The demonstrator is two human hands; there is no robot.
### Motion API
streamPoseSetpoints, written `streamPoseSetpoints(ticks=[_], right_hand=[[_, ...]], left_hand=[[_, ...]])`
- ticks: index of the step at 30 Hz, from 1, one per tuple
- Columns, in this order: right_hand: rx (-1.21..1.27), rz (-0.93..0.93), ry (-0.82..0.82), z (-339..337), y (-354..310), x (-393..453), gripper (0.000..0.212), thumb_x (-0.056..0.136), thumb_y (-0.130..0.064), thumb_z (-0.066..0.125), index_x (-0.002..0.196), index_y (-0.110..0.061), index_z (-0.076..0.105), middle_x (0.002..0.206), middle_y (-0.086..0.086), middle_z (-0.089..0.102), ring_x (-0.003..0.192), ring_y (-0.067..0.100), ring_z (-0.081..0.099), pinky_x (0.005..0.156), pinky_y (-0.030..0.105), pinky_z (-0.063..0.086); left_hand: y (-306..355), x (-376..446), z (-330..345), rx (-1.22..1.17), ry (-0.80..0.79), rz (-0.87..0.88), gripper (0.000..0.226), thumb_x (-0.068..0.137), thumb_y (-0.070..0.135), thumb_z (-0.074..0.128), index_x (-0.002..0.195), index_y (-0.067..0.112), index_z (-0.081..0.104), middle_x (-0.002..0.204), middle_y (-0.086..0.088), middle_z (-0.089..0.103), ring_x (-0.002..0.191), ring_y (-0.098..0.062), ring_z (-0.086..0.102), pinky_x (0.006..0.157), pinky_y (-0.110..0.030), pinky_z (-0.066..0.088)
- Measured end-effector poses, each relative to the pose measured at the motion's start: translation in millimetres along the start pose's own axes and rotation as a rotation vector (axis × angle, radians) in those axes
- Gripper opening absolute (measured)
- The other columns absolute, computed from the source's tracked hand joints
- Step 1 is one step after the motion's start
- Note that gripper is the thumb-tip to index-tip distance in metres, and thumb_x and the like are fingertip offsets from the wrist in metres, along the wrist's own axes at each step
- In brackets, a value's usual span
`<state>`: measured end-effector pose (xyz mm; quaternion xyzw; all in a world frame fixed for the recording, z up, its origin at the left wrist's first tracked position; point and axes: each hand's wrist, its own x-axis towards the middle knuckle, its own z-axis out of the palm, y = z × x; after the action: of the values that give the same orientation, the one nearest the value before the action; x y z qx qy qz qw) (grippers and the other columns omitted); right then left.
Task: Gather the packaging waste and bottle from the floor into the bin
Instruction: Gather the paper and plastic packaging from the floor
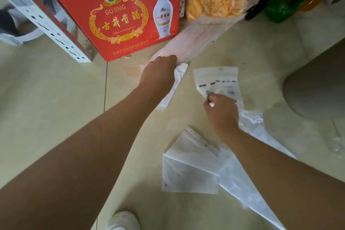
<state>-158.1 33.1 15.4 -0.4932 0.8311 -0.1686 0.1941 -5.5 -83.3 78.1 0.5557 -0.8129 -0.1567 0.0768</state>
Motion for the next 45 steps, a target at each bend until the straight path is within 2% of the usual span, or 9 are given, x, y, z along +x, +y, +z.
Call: streamPoseSetpoints(ticks=[6,9,16,20,26,30,36,42,45], right_hand=[[0.391,-0.144,0.248,-43.6,-31.5,13.7,0.017,0.085,-0.012,0.066,0.099,-0.013,0.075,0.096,-0.002,0.077,0.081,-0.002,0.061,0.076,0.019,0.051],[0.445,-0.288,0.269,-51.4,-40.8,8.0,0.032,0.086,-0.012,0.068,0.118,-0.012,0.070,0.116,-0.001,0.073,0.094,0.005,0.067,0.083,0.017,0.054],[0.257,-0.392,0.285,-36.8,-55.6,10.5,0.032,0.087,-0.017,0.065,0.119,-0.016,0.067,0.106,-0.003,0.073,0.083,0.018,0.062,0.075,0.027,0.052],[0.206,-0.416,0.285,-34.9,-55.3,19.1,0.036,0.094,-0.025,0.057,0.127,-0.013,0.063,0.119,-0.001,0.070,0.095,0.019,0.062,0.089,0.029,0.048],[0.221,-0.587,0.280,-28.5,-75.5,12.6,0.051,0.092,-0.031,0.061,0.134,-0.002,0.057,0.139,0.013,0.058,0.118,0.028,0.057,0.104,0.036,0.044],[0.100,-0.580,0.209,-3.0,-70.2,4.8,0.058,0.093,-0.038,0.056,0.139,-0.003,0.052,0.143,0.014,0.054,0.121,0.028,0.057,0.101,0.039,0.047],[-0.163,-0.535,0.018,49.8,-63.7,6.7,0.040,0.090,-0.028,0.059,0.121,-0.003,0.063,0.112,0.011,0.070,0.096,0.034,0.067,0.079,0.043,0.054],[-0.447,-0.497,-0.436,95.4,-54.6,-10.3,0.064,0.099,-0.040,0.046,0.154,-0.015,0.025,0.165,0.014,0.012,0.150,0.030,0.019,0.118,0.049,0.025],[-0.467,-0.485,-0.327,93.7,-45.5,-16.1,0.048,0.097,-0.041,0.049,0.136,-0.014,0.051,0.153,0.014,0.039,0.138,0.032,0.040,0.112,0.048,0.030]], left_hand=[[28.4,16.4,-7.9,-0.296,-0.040,-0.155,0.020,0.093,0.010,0.044,0.100,0.003,0.062,0.096,-0.018,0.067,0.083,-0.038,0.064,0.064,-0.036,0.049],[58.2,17.6,-17.2,-0.469,-0.096,-0.173,0.025,0.090,0.013,0.047,0.103,0.006,0.066,0.100,-0.014,0.070,0.089,-0.033,0.065,0.078,-0.040,0.056],[54.6,12.9,-25.9,-1.044,-0.304,-0.326,0.041,0.075,0.034,0.047,0.098,0.005,0.067,0.096,-0.015,0.069,0.085,-0.029,0.063,0.083,-0.043,0.049],[49.0,10.8,-33.6,-1.303,-0.405,-0.247,0.062,0.076,0.058,0.066,0.118,0.014,0.068,0.120,-0.013,0.069,0.115,-0.033,0.064,0.107,-0.051,0.040],[39.2,10.5,-45.3,-0.859,0.071,-0.318,0.013,0.086,0.022,0.068,0.093,0.011,0.071,0.084,-0.007,0.075,0.074,-0.024,0.073,0.070,-0.042,0.062],[7.2,13.7,-64.2,-0.622,0.121,-0.346,0.025,0.096,0.023,0.058,0.076,0.007,0.059,0.064,-0.005,0.059,0.049,-0.020,0.054,0.038,-0.020,0.043],[-33.4,4.8,-71.4,-0.422,0.167,-0.376,0.029,0.097,0.022,0.054,0.070,0.012,0.051,0.065,-0.003,0.055,0.056,-0.024,0.055,0.052,-0.030,0.048],[-43.0,-10.6,-61.0,-0.310,0.139,-0.343,0.017,0.096,0.022,0.052,0.101,0.010,0.062,0.089,-0.011,0.067,0.079,-0.034,0.063,0.071,-0.042,0.056],[-42.3,-7.1,-60.3,-0.299,0.109,-0.341,0.020,0.096,0.021,0.053,0.102,0.005,0.063,0.092,-0.013,0.068,0.082,-0.035,0.064,0.074,-0.046,0.057]])
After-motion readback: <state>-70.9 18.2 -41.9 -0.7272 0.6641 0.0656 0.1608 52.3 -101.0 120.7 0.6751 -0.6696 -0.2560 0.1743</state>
